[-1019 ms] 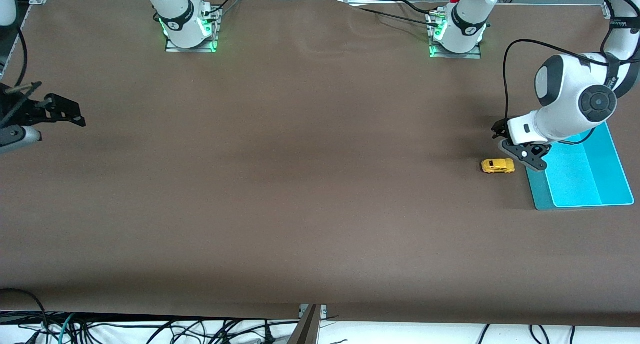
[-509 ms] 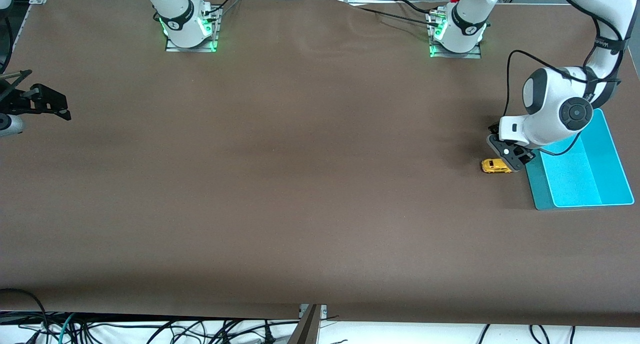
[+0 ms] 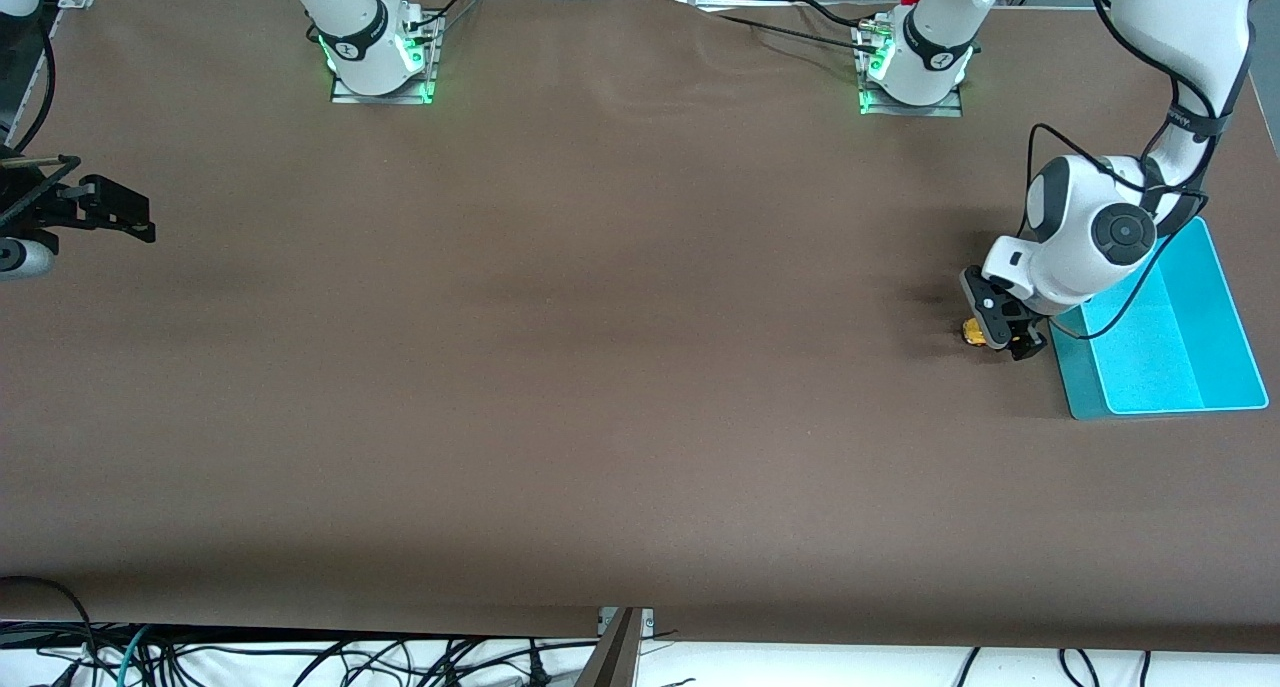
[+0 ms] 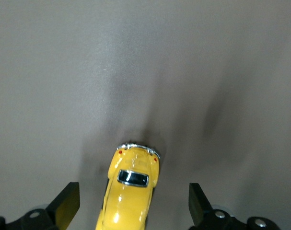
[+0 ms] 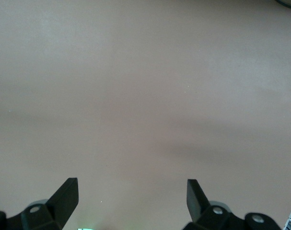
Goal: Wind and store yellow beetle car
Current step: 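Close the left gripper on the yellow car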
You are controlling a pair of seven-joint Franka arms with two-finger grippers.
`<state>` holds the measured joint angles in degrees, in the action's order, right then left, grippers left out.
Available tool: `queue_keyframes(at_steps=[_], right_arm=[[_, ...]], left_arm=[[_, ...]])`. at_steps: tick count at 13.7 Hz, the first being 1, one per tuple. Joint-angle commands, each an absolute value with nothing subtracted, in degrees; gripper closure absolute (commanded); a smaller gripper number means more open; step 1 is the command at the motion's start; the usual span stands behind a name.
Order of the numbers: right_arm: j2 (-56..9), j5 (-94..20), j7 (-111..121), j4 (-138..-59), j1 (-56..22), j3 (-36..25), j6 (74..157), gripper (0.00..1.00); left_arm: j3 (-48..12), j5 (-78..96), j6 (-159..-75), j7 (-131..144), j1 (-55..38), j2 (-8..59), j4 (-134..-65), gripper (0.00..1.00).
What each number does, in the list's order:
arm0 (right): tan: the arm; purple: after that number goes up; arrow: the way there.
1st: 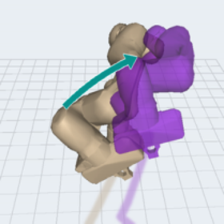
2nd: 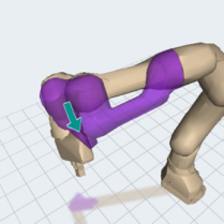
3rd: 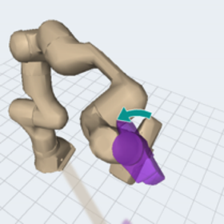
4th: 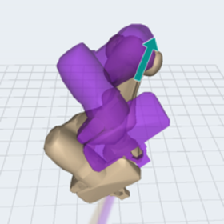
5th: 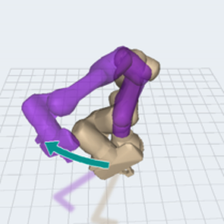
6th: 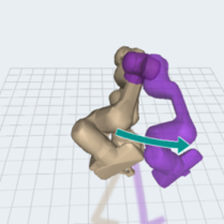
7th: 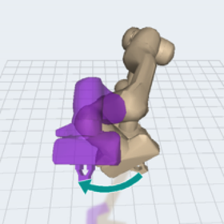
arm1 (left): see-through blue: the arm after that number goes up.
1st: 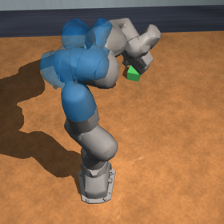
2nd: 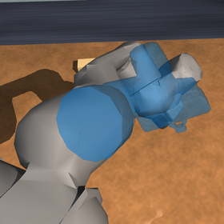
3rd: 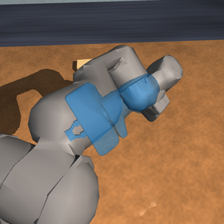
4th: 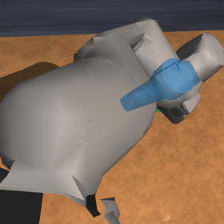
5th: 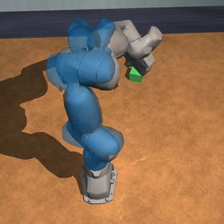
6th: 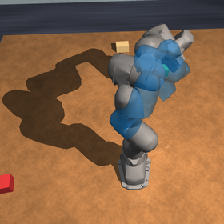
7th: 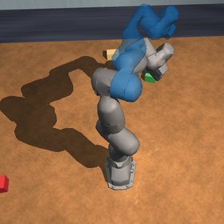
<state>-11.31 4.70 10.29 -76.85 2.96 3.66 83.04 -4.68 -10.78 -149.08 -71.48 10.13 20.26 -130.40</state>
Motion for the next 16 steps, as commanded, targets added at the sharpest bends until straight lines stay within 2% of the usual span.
queue_keyframes(at_steps=[1,3,8,9,11,13,15,16], right_arm=[[-10.28,5.71,9.23,-78.13,2.64,3.87,82.79,0.00],[-10.37,5.80,9.23,-78.13,2.55,3.87,82.79,0.00],[-10.37,5.89,9.14,-78.13,2.55,3.87,82.71,0.00],[-10.37,5.89,9.14,-78.22,2.55,3.87,82.71,0.00],[-10.46,5.98,9.14,-78.13,2.55,3.87,82.88,0.00],[-10.46,5.98,9.14,-78.13,1.94,3.87,82.79,0.00],[-10.46,6.06,9.05,-78.13,1.58,3.87,82.79,0.00],[-10.37,6.06,9.05,-78.13,1.41,3.87,82.79,0.00]], left_arm=[[-4.22,-12.48,-150.72,-73.92,10.63,22.67,-128.94,0.00],[-2.99,-13.00,-154.06,-74.26,10.46,23.90,-128.94,0.00],[-2.73,-12.92,-154.16,-73.66,10.55,24.17,-128.85,0.02],[-2.81,-12.92,-154.16,-73.57,10.55,24.00,-128.85,0.17],[-2.81,-12.92,-154.16,-73.56,10.55,23.73,-128.85,0.61],[-2.81,-12.92,-154.07,-73.39,10.55,23.38,-128.85,0.91],[-2.81,-13.01,-153.90,-72.17,10.63,22.16,-128.76,1.00],[-2.81,-13.27,-153.46,-71.98,10.63,21.02,-128.76,1.00]])
